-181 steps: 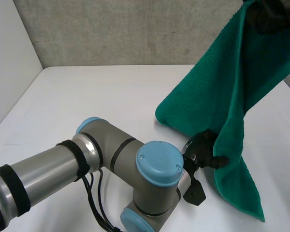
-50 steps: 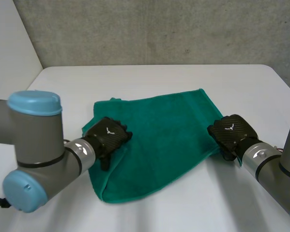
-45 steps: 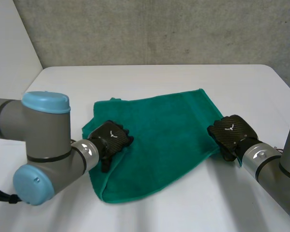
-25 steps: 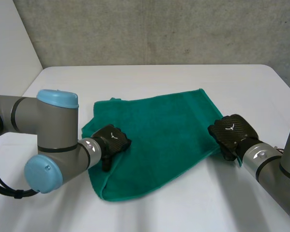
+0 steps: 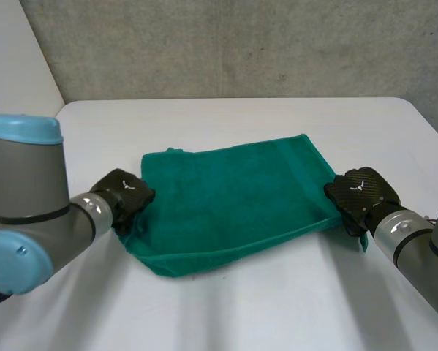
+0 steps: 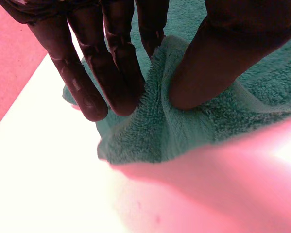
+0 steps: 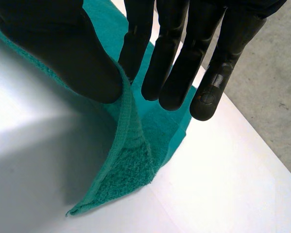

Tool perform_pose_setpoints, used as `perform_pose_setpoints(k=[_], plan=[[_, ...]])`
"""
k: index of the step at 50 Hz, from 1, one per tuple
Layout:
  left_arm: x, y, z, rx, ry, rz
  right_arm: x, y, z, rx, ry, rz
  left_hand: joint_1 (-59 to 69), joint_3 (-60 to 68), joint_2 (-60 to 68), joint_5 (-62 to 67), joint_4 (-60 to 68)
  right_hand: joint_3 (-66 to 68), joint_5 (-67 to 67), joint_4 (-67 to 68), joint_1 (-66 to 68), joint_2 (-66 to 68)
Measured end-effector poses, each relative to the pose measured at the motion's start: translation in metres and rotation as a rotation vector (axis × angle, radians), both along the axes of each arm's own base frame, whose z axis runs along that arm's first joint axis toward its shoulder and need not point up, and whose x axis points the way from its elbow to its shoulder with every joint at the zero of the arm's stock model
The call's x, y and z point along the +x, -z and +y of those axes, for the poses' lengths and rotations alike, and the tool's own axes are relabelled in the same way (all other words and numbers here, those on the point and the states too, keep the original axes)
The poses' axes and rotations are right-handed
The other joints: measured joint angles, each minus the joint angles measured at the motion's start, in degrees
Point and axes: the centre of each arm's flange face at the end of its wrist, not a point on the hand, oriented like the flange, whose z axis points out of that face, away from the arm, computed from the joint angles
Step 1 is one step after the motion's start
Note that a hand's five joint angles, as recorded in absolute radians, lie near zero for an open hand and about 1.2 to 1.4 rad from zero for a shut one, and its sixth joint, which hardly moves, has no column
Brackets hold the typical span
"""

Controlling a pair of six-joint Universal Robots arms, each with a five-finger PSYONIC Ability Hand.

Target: Fold the towel.

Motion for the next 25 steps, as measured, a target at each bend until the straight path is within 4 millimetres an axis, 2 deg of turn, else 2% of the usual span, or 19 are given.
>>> perform_pose_setpoints(k=[9, 14, 19, 25], plan=[[0.019, -0.004, 0.032, 0.018, -0.018, -0.009, -0.002, -0.004, 0.002, 0.012, -0.004, 0.035, 0.01, 0.0, 0.0, 0.0, 0.01, 0.0, 0.0, 0.0, 0.0, 0.0], [0.034, -0.011, 0.045, 0.002, -0.058, -0.004, -0.007, -0.018, 0.012, 0.028, -0.033, 0.134, 0.01, 0.01, 0.0, 0.0, 0.01, 0.0, 0.0, 0.0, 0.0, 0.0], [0.054, -0.035, 0.064, -0.043, -0.145, 0.055, -0.023, -0.047, 0.027, 0.035, -0.061, 0.275, 0.01, 0.01, 0.0, 0.0, 0.02, 0.0, 0.0, 0.0, 0.0, 0.0], [0.064, -0.056, 0.085, -0.051, -0.191, 0.126, -0.033, -0.062, 0.042, 0.052, -0.094, 0.371, 0.0, 0.12, 0.11, 0.0, 0.02, 0.0, 0.0, 0.0, 0.0, 0.0]])
